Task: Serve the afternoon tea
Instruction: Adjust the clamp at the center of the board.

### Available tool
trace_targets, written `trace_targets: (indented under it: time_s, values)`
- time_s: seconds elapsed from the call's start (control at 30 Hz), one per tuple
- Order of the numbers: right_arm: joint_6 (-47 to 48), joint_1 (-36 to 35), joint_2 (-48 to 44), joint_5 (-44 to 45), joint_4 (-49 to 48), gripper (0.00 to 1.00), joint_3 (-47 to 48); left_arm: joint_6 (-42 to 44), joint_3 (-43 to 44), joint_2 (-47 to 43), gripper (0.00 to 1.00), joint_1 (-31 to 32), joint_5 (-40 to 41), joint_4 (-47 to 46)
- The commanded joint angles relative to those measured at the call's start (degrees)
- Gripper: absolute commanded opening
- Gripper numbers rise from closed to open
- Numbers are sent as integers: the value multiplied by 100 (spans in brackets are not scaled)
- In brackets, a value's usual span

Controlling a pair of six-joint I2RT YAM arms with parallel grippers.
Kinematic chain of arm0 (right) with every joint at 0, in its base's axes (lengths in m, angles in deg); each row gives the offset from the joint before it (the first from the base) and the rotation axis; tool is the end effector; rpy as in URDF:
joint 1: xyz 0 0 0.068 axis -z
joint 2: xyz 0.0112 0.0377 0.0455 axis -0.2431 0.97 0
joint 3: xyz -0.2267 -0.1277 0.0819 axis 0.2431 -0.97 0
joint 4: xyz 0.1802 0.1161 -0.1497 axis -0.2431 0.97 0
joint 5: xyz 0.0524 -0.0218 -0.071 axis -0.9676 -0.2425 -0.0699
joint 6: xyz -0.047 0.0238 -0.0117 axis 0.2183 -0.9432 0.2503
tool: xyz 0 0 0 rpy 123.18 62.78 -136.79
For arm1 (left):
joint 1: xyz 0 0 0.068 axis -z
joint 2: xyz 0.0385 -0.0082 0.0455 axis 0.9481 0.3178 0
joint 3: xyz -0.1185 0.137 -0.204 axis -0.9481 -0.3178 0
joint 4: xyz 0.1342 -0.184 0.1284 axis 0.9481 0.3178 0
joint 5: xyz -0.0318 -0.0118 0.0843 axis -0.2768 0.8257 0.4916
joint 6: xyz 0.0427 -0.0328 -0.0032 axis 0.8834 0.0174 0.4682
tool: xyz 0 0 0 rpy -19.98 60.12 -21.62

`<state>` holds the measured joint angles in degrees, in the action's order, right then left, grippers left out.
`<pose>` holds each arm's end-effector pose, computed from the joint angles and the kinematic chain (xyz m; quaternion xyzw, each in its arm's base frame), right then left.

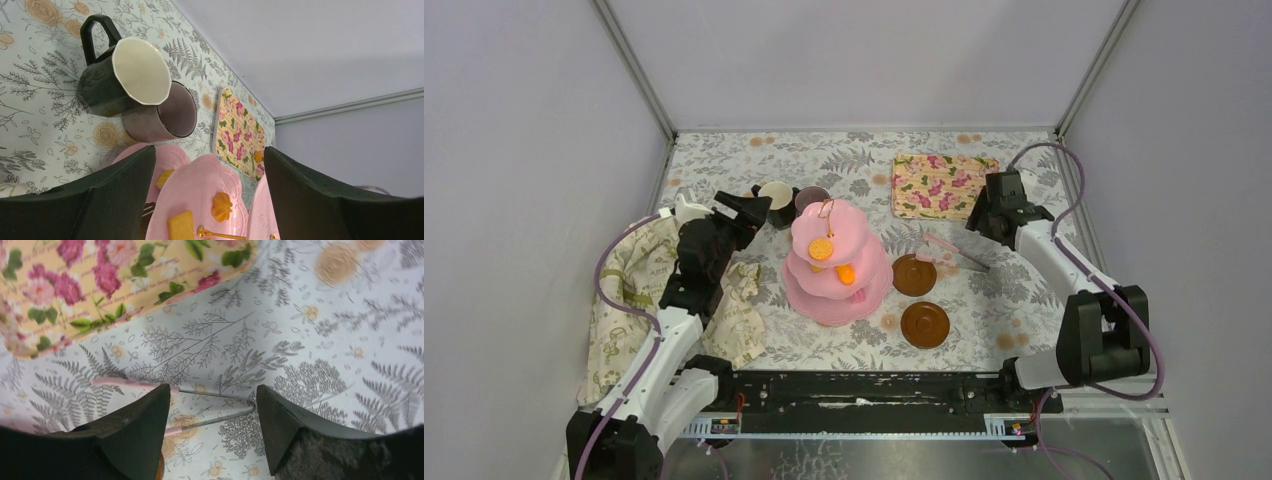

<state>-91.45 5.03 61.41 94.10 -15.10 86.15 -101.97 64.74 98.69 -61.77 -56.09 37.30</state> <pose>0.2916 0.0349 0.2443 0.2173 0.8913 -0.0223 0.3972 0.2004 -0.0334 0.2749 -0.3152 0.7025 -0.3424 0.5385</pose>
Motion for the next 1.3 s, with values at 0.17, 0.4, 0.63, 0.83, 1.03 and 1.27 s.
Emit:
trace_targets:
  time_s: [0.17,0.4,0.63,0.83,1.03,1.27]
  values:
    - [1890,-116,826,-1125,-107,68,577,10,65,18,86,-33,-138,-244]
    - [2114,-295,1192,-1281,-122,64,577,2,4,24,86,-27,-96,-295]
    - [2265,-411,1422,-1288,-144,64,559,-22,-28,114,86,-32,-131,-344]
    - [2315,-406,1695,-1199,-186,64,624,-7,-56,85,86,-30,-88,-318]
    - [2365,-411,1943,-1210,-226,63,738,-7,-57,99,86,-25,-98,-324]
    - [2323,-409,2192,-1368,-120,47,833,19,-57,56,86,-30,-65,-270]
